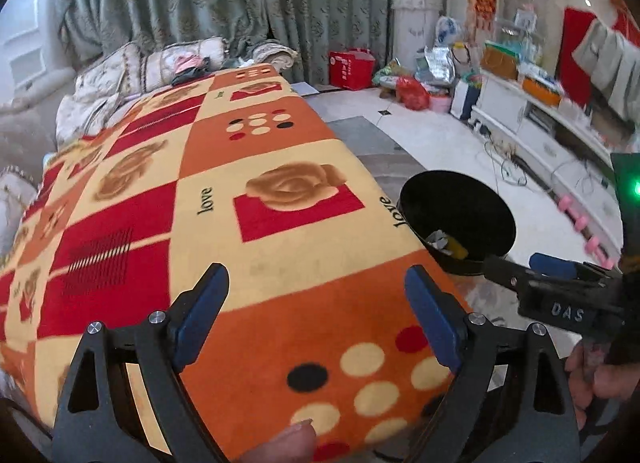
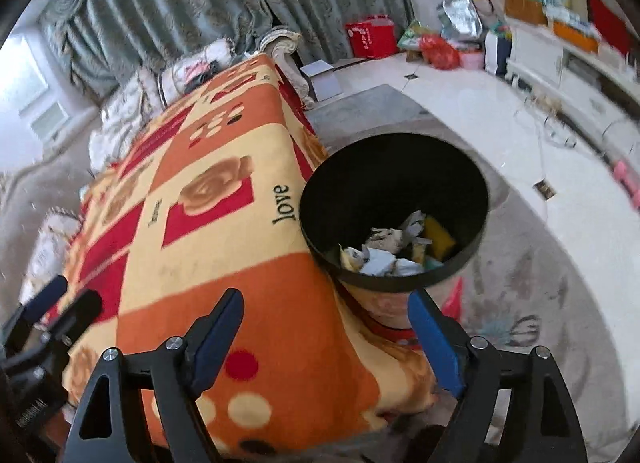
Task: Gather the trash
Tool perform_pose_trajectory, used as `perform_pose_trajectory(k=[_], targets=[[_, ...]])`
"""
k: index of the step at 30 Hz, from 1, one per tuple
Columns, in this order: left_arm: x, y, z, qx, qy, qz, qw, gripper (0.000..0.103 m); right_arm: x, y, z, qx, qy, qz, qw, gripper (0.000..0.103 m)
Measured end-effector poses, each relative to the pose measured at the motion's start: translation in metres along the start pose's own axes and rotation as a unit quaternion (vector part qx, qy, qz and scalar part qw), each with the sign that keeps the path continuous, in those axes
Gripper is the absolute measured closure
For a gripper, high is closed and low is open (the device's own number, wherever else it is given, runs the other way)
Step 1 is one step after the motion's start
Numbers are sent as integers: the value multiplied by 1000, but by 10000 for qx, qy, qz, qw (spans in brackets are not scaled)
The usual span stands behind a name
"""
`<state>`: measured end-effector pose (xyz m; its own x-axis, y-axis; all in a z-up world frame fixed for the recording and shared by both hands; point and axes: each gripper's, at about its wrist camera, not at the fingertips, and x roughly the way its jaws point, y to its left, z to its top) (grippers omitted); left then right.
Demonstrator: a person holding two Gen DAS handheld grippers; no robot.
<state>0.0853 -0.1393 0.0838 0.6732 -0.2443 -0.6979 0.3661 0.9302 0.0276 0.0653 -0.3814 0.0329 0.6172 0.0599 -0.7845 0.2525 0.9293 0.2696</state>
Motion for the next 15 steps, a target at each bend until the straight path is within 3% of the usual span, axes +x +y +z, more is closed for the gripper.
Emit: perform_pose_trajectory(k=[4,10,15], targets=[[-14,1,-3,-7,15,168,9999,13,-26,16,-1,-456,-53,-225,9987,21],[-22,6,-3,-213,115,372,9990,13,-43,23,5,-514,-147,-348,9980,21],[-26,9,-6,-394,131,103,9991,13,-47,27,4,-484,-142,-367,9981,21]])
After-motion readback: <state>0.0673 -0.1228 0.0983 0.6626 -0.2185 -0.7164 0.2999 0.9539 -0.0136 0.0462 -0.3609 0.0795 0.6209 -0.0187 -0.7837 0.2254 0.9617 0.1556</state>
